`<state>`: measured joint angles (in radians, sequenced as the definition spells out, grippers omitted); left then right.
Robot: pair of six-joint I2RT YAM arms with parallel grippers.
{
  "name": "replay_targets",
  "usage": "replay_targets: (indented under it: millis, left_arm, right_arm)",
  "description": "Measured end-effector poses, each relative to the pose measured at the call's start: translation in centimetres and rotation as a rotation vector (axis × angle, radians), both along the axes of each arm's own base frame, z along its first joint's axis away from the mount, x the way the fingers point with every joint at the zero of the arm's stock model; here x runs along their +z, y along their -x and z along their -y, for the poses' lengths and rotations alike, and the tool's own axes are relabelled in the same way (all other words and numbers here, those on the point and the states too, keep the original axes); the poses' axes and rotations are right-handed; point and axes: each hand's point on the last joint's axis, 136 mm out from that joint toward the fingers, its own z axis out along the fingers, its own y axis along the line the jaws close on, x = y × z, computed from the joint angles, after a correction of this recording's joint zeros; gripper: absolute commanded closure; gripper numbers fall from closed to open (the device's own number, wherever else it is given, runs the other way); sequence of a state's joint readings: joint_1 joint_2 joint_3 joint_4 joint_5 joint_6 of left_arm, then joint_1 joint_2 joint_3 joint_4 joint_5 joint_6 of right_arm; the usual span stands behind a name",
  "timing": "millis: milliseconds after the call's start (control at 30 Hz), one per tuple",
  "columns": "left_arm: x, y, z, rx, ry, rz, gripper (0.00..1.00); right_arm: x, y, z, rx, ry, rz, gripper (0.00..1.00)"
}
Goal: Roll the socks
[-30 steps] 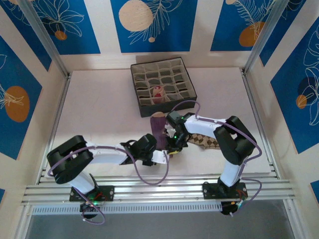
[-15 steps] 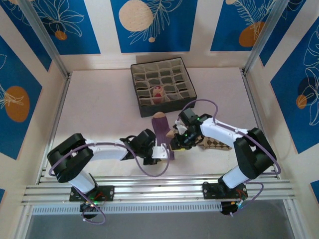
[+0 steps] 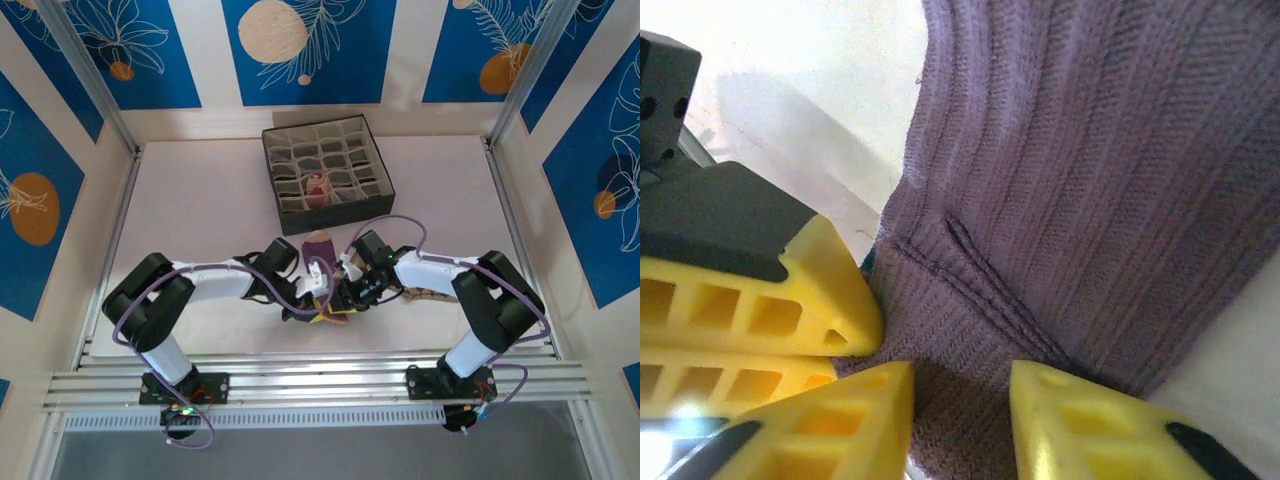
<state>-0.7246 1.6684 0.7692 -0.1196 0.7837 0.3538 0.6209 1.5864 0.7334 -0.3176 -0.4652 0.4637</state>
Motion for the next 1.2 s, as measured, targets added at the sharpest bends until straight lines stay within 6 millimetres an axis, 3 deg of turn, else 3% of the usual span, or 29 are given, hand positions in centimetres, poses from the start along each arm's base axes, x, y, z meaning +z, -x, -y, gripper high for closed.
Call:
replay_targets:
  millis: [400, 600, 867, 1033, 1200]
  left_arm:
    - [-0.5, -1.7, -1.0, 0.158, 0.001, -0.295, 1.0]
    - [-0.4, -3.2, -1.4, 0.254, 0.01, -0.381, 1.0]
    - [-0.7, -3.5, -1.3, 0.308, -0.004, -0.471, 1.0]
    - [-0.6, -4.0, -1.3, 0.333, 0.005, -0.496, 1.0]
    - [-0.7, -4.2, -1.3, 0.342, 0.011, -0.494, 1.0]
  right_arm:
    - [0.9, -0.3, -0.6, 0.026, -0.089, 0.094, 0.55]
    - [1.2, -0.5, -0.7, 0.043, -0.108, 0.136, 0.54]
    - [0.7, -0.5, -0.6, 0.076, -0.073, 0.183, 0.52]
    - [0.7, -0.7, -0.7, 0.112, -0.03, 0.226, 0.67]
    - [0.4, -1.0, -0.6, 0.117, 0.005, 0.222, 0.96]
